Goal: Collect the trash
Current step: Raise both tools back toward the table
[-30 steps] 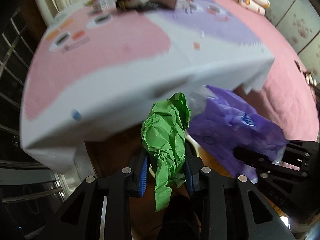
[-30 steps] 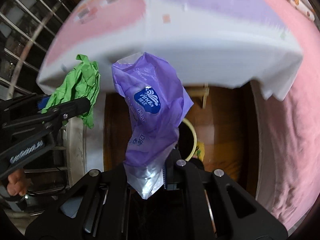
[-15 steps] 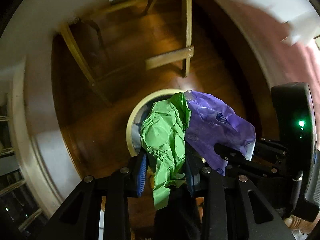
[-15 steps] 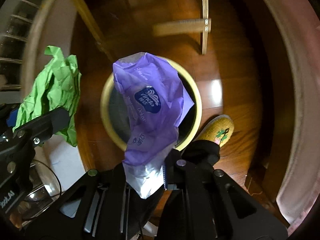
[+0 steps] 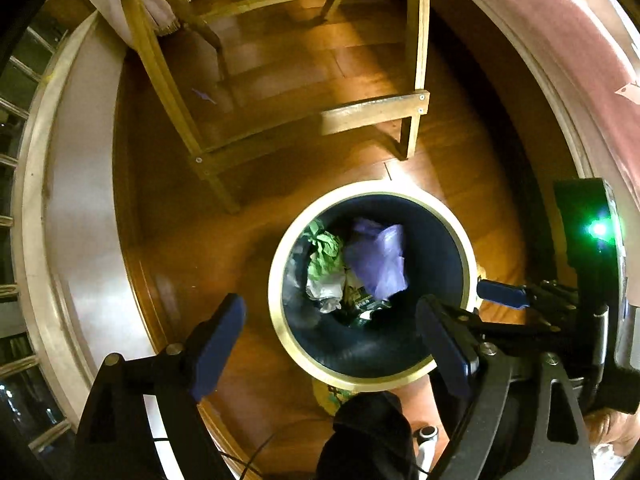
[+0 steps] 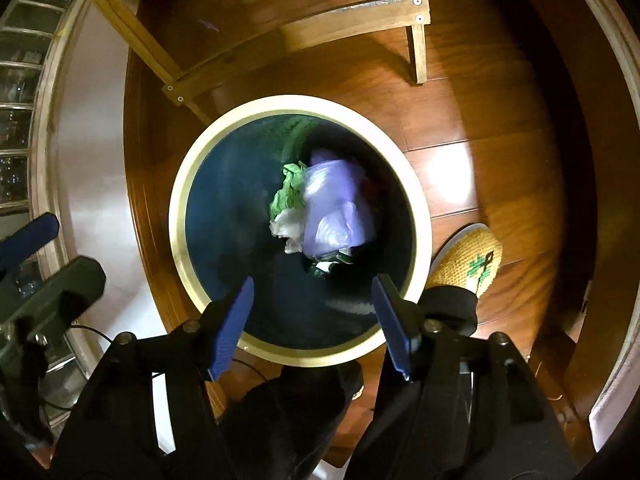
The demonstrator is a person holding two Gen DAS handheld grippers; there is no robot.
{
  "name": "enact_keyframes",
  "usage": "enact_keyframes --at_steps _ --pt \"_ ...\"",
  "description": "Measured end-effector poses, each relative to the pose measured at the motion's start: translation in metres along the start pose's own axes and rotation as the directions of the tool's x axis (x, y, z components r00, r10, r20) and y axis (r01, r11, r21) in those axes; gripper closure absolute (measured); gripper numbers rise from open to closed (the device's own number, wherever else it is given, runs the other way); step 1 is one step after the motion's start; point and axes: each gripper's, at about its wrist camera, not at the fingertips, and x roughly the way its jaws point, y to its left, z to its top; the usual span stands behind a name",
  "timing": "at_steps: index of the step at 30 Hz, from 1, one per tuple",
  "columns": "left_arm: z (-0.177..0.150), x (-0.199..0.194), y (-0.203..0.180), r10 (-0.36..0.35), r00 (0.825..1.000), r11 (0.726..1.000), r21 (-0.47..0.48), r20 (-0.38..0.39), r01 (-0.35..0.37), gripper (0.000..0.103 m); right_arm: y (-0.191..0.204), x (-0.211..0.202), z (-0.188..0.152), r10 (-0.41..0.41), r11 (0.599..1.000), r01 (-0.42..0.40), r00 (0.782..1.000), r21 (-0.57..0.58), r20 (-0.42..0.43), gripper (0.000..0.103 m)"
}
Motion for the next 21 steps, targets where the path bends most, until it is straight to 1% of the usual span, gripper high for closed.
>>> enact_keyframes --at_steps 3,6,11,15,18,21 --pt "0.004 -0.011 0.002 0.001 1.000 1.000 -0.014 0.013 -0.001 0.014 0.002 -0.010 -0.003 0.006 1.000 -0.006 1.000 -0.005 0.003 0.044" --pt "0.004 -0.030 0.006 -0.004 1.000 0.999 -0.036 0.025 0.005 0.014 0.006 -0.024 -0.004 0.015 1.000 -0.014 1.000 -0.014 0.014 0.044" --pt "0.007 -0.075 0.002 -0.006 0.998 0.999 -0.053 0.064 0.010 0.014 0.014 -0.064 -0.008 0.027 0.999 -0.026 0.999 -0.021 0.041 0.044" --pt "0.009 -0.126 -0.001 -0.002 0.994 0.998 -0.055 0.111 0.008 0.014 0.023 -0.112 -0.012 0.045 0.999 -0.043 0.996 -0.022 0.075 0.044" --pt "0.011 -0.178 -0.002 0.004 0.987 0.998 -0.057 0.161 0.006 0.014 0.032 -0.152 -0.017 0.056 0.998 -0.052 0.992 -0.033 0.109 0.044" --pt "0.010 -0.229 -0.003 -0.002 0.980 0.998 -0.056 0.197 0.013 0.014 0.044 -0.202 -0.024 0.071 0.997 -0.063 0.986 -0.050 0.153 0.044"
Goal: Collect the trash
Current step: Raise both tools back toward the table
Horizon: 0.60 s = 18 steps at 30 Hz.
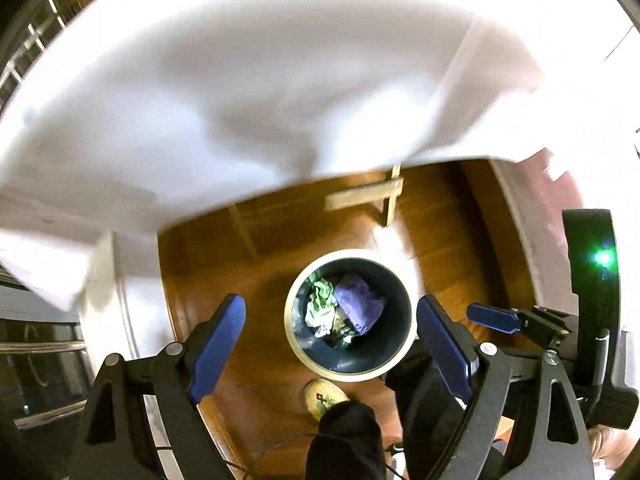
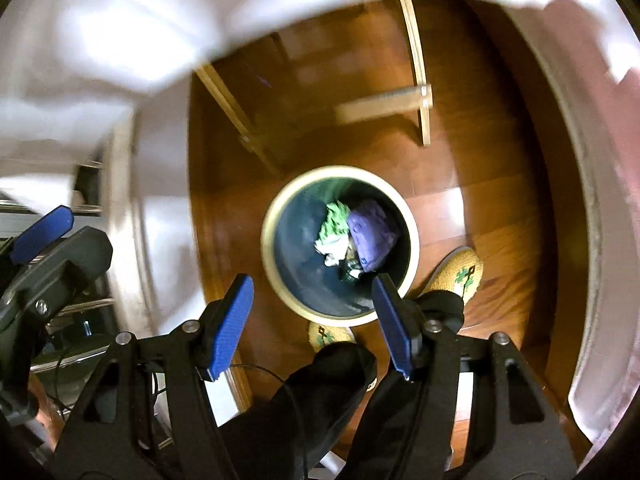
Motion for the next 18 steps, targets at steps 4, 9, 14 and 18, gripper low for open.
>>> enact_keyframes --at_steps 4,9,14,18 --pt "0.012 -0.067 0.000 -0.003 0.998 1.000 -0.002 0.059 0.003 0.015 0.022 -0.072 0.000 0.013 0.999 -0.010 0.997 -0.036 0.070 0.044" --pt "0.024 -0.150 0.001 0.018 0.985 1.000 0.003 0.170 -0.018 0.015 0.045 -0.143 0.000 0.020 0.996 -0.006 0.988 -0.090 0.151 0.044" --pt "0.035 -0.214 0.002 0.038 0.961 0.999 -0.020 0.273 -0.034 0.015 0.067 -0.205 0.001 0.018 0.988 0.020 0.970 -0.150 0.244 0.044" --pt "0.043 -0.244 0.004 0.014 0.950 1.000 -0.024 0.313 -0.007 0.020 0.084 -0.246 0.001 0.014 0.981 0.048 0.950 -0.190 0.311 0.044"
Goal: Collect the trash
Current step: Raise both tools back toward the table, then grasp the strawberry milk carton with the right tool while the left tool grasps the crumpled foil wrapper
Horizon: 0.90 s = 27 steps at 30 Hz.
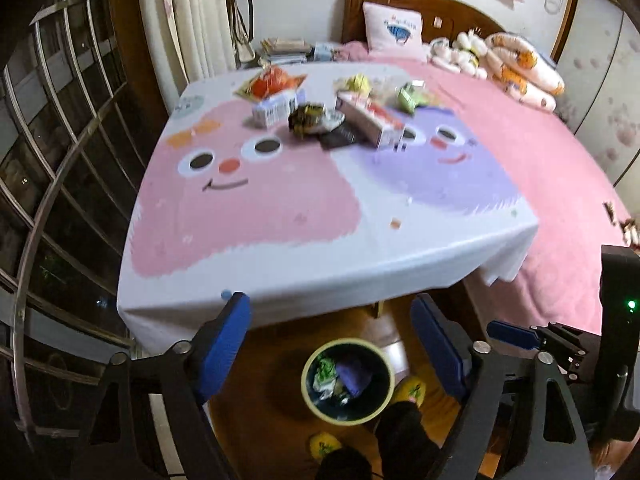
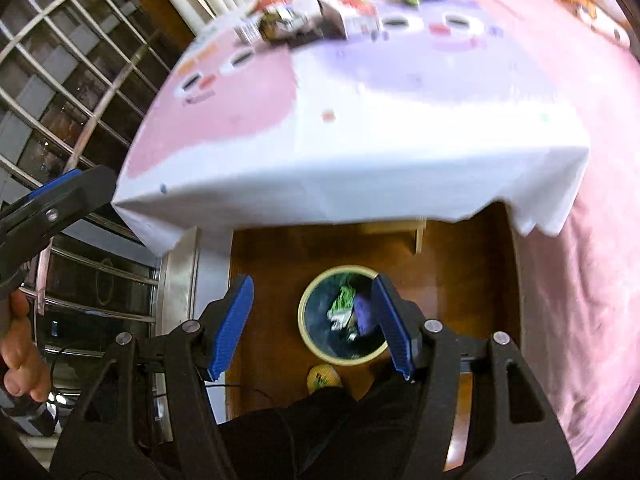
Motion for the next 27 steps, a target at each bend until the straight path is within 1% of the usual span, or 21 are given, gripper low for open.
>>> enact_keyframes --at_steps 4,6,9,12,14,18,20,24,27 --pt "0.019 -0.024 0.006 -0.014 0.999 1.000 -0.015 0.045 0.015 0.020 0.011 -0.032 0.020 -0.038 0.998 0.041 0.998 -0.055 0.056 0.044" --pt "0.026 -0.032 0.008 -0.024 0.998 0.999 -0.025 0.065 0.025 0.020 0.013 -0.042 0.029 -0.044 0.997 0.048 0.996 -0.059 0.076 0.044" --pt "0.041 -0.043 0.014 -0.033 0.995 0.999 -0.039 0.098 0.036 0.020 0.016 -0.058 0.046 -0.068 0.994 0.077 0.989 -0.072 0.129 0.044" --pt "0.056 -0.047 0.021 -0.025 0.992 0.998 -0.055 0.124 0.032 0.020 0.019 -0.060 0.061 -0.091 0.991 0.106 0.983 -0.085 0.161 0.044" --pt "0.068 -0.046 0.026 -0.021 0.990 0.997 -0.076 0.136 0.031 0.020 0.019 -0.061 0.079 -0.099 0.989 0.116 0.980 -0.094 0.172 0.044" --pt "0.095 -0.031 0.033 -0.001 0.989 0.993 -0.119 0.150 0.019 0.020 0.012 -0.051 0.116 -0.107 0.985 0.128 0.978 -0.112 0.179 0.044" --pt "0.110 -0.017 0.035 0.012 0.989 0.988 -0.152 0.145 0.010 0.020 0.005 -0.039 0.142 -0.108 0.982 0.132 0.978 -0.131 0.179 0.044" --pt "0.146 0.021 0.035 0.042 0.993 0.976 -0.215 0.114 -0.016 0.020 -0.013 -0.008 0.192 -0.096 0.977 0.124 0.982 -0.172 0.164 0.044" --pt "0.175 0.057 0.031 0.061 0.995 0.969 -0.243 0.078 -0.040 0.020 -0.027 0.023 0.232 -0.080 0.973 0.103 0.990 -0.208 0.115 0.044"
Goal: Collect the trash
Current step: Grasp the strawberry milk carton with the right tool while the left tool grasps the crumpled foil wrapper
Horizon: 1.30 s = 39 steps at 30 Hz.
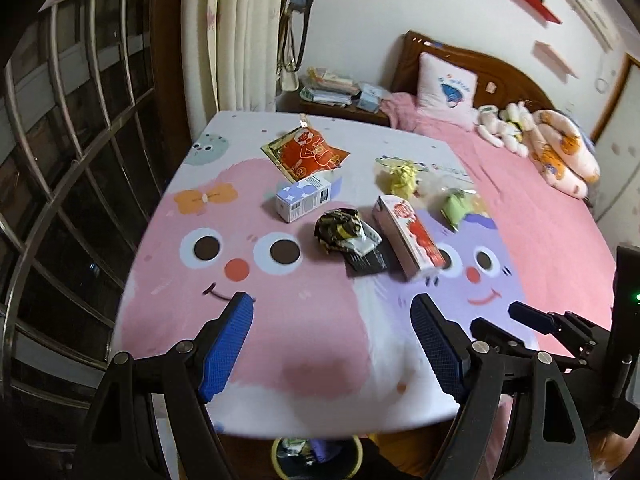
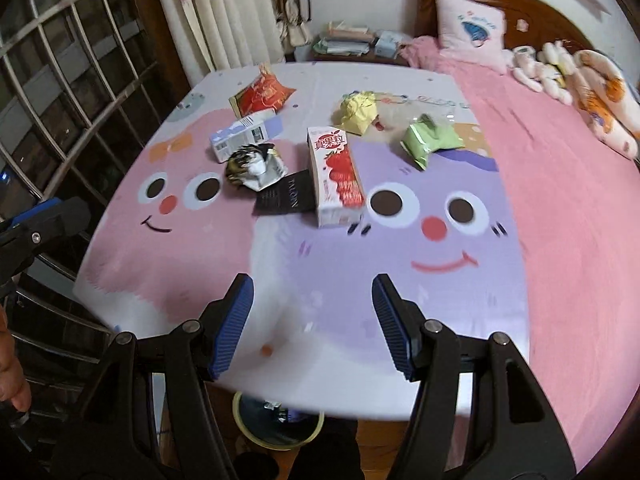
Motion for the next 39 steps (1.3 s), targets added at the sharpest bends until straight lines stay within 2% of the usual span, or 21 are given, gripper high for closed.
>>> enact_keyframes --at_steps 5,9,15,19,21,23,30,33,36,39 --pt "0.041 0.072 -0.022 0.042 0.997 0.998 -0.037 -0.064 -0.044 0.020 -0.025 0.057 0.045 0.030 0.998 -0.031 0.999 -0.052 -0.031 0.044" --pt "0.064 0.120 -0.034 0.073 0.990 0.995 -0.061 -0.117 -0.081 0.020 -0.039 0.109 0.075 0.070 0.995 -0.076 0.994 -0.065 -0.087 0.044" --pt "0.083 0.176 -0.040 0.115 0.977 0.987 -0.086 -0.181 -0.132 0.020 -0.038 0.158 0.101 0.082 0.989 -0.098 0.987 -0.114 -0.135 0.044" --pt "0.089 0.211 -0.048 0.145 0.964 0.985 -0.064 -0.224 -0.163 0.020 -0.037 0.188 0.109 0.088 0.986 -0.111 0.980 -0.127 -0.178 0.044" --pt "0.089 0.223 -0.048 0.156 0.957 0.983 -0.058 -0.244 -0.175 0.020 -0.036 0.198 0.111 0.089 0.984 -0.116 0.978 -0.136 -0.191 0.044" --pt "0.088 0.236 -0.049 0.159 0.949 0.982 -0.056 -0.274 -0.181 0.020 -0.039 0.206 0.110 0.101 0.982 -0.132 0.973 -0.137 -0.208 0.053" --pt "0.086 0.273 -0.058 0.196 0.920 0.977 -0.014 -0.340 -0.213 0.020 -0.054 0.206 0.110 0.150 0.978 -0.175 0.969 -0.114 -0.196 0.054" --pt "0.085 0.287 -0.061 0.211 0.907 0.974 0.001 -0.364 -0.227 0.025 -0.059 0.206 0.110 0.162 0.977 -0.185 0.967 -0.104 -0.198 0.054" --pt "0.087 0.287 -0.063 0.215 0.914 0.974 0.003 -0.344 -0.228 0.029 -0.063 0.205 0.110 0.166 0.977 -0.189 0.966 -0.100 -0.200 0.055" --pt "0.091 0.283 -0.064 0.209 0.925 0.976 0.008 -0.317 -0.218 0.041 -0.066 0.202 0.109 0.172 0.977 -0.194 0.964 -0.092 -0.201 0.055"
